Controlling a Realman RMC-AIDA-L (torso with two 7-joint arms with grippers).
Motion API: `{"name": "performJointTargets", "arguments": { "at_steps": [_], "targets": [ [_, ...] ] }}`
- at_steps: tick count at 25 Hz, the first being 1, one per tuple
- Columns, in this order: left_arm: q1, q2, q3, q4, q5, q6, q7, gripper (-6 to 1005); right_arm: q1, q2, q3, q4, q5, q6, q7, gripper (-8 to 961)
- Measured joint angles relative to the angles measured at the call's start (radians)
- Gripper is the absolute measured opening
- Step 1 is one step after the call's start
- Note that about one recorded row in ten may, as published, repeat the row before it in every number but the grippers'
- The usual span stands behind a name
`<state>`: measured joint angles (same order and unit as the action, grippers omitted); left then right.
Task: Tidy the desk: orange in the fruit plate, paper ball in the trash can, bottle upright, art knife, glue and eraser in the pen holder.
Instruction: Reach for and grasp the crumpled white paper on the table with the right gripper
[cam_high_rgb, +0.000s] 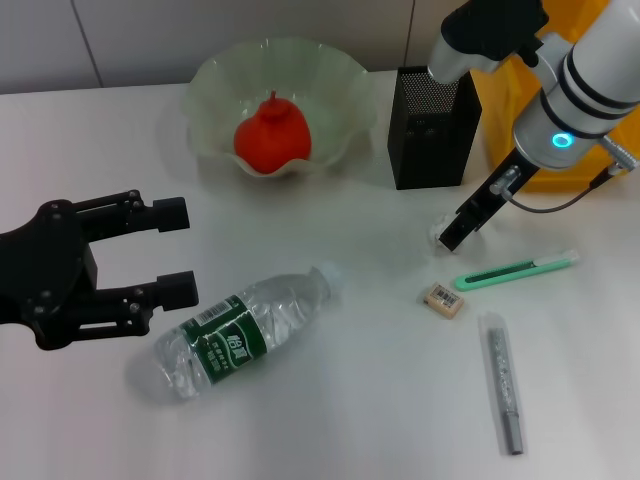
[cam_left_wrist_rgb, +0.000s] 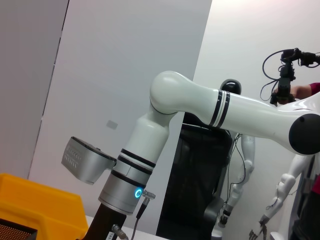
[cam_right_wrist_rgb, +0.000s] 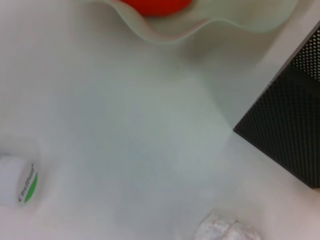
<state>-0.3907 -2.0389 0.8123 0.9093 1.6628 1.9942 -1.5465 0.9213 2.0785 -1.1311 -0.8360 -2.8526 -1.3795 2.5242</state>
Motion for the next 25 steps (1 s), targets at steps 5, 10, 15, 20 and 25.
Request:
{"name": "performJointTargets", "arguments": {
  "at_steps": [5,10,15,20,25],
  "targets": [
    [-0.001,0.001,0.0,0.002,0.0,0.0,-0.005,786,0.001,0.001,-0.003,0.022,0.008,0.016,0.0,726],
    [-0.001,0.002,0.0,0.001,0.0,0.0,-0.006,783,0.002,0.001,-0.003,0.029,0.009,0.031,0.0,725],
    [0.002,0.002,-0.001,0.003,0.0,-0.001,-0.007,782,0.002,0.001,-0.002,0.032,0.009,0.04,0.0,682],
    [0.003,0.002,-0.001,0.004,0.0,-0.004,-0.008,782,0.002,0.001,-0.002,0.032,0.014,0.041,0.0,574],
    [0.004,0.003,-0.001,0.004,0.0,-0.005,-0.006,781,0.002,0.001,-0.002,0.032,0.016,0.041,0.001,433]
  ]
}}
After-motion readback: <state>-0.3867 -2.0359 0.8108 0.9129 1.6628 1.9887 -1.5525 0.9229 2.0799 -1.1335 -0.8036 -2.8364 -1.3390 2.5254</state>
